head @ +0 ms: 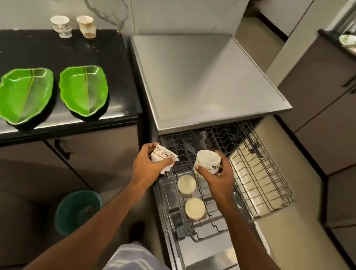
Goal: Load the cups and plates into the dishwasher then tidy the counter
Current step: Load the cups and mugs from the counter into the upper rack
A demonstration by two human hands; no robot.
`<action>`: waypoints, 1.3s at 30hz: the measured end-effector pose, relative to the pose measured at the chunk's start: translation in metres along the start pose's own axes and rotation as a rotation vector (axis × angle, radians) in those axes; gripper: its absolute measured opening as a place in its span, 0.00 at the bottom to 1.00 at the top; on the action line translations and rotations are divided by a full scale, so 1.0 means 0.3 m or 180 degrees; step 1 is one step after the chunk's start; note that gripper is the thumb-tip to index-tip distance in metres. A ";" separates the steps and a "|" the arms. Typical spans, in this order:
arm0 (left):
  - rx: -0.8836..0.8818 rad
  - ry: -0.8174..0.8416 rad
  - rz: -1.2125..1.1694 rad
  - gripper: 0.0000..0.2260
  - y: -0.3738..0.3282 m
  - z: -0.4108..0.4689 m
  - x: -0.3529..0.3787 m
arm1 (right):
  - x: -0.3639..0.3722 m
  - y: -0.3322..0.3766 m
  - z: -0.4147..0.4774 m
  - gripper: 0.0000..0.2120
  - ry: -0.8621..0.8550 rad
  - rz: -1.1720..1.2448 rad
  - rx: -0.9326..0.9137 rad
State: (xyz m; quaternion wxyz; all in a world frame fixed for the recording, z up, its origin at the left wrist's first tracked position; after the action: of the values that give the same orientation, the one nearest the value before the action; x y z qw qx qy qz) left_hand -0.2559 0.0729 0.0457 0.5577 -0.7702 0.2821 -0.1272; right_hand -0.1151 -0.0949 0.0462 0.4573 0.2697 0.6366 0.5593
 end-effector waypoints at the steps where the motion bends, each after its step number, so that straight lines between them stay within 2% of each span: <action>1: -0.0039 0.0049 0.0096 0.26 0.002 0.005 0.023 | -0.021 -0.015 -0.002 0.33 -0.0029 -0.0006 0.0074; 11: -0.0052 0.0487 0.1155 0.32 -0.013 0.218 0.207 | -0.087 -0.155 0.087 0.30 -0.0183 -0.0294 0.0567; 18: 0.0121 0.0850 0.1974 0.32 0.025 0.380 0.302 | -0.071 -0.239 0.189 0.28 -0.0249 -0.0411 0.0726; 28: -0.0009 0.1428 0.2276 0.30 0.122 0.509 0.445 | -0.054 -0.389 0.276 0.33 -0.0210 -0.0944 0.0950; 34: 0.0256 0.1438 0.2724 0.31 0.146 0.572 0.523 | -0.064 -0.469 0.267 0.35 -0.0119 -0.1063 0.1107; 39: 0.0489 0.1421 0.3676 0.31 0.187 0.625 0.522 | -0.002 -0.504 0.311 0.37 0.0042 -0.1079 0.1282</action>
State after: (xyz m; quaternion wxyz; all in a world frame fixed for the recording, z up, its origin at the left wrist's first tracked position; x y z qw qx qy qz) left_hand -0.0499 0.1179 -0.0901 0.5178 -0.4060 0.7528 0.0171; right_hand -0.0070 -0.0866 -0.0945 0.4774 0.2412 0.7741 0.3386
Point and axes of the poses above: each hand's wrist, its own z-axis towards the middle knuckle, its own x-axis out of the palm, y = z × x, the point moved 3 cm from there along z, towards the middle knuckle, and after that the axes turned 5 degrees about -x, right-handed, at the moved point
